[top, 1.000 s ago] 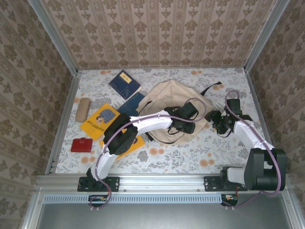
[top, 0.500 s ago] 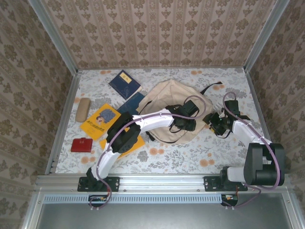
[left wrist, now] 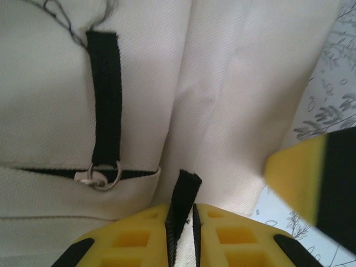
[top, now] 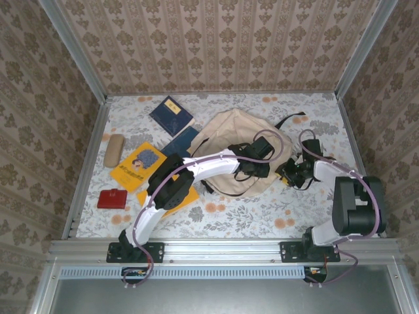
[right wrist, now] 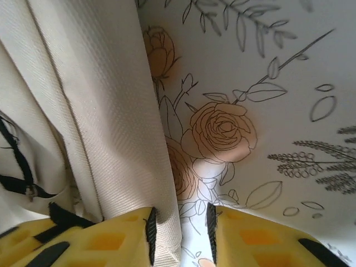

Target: Pack books, pencil case, and school supplies into a backpack

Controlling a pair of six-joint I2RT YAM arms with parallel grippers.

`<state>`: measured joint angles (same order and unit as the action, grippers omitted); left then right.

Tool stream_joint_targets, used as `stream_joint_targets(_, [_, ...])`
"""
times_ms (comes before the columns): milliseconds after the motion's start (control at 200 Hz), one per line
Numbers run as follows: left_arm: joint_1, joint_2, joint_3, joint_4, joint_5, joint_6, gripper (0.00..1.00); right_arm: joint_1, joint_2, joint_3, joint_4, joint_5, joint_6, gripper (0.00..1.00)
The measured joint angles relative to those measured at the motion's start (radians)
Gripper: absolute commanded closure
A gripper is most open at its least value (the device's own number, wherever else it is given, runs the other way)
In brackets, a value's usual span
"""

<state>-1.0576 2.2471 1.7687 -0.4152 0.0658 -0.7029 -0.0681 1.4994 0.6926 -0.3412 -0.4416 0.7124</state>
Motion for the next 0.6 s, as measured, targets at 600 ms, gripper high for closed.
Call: stream_joint_targets(600, [0.005,0.017,0.006,0.029,-0.029,0.026,0.79,0.028,0.032,0.002,0.01,-0.009,-0.005,0.65])
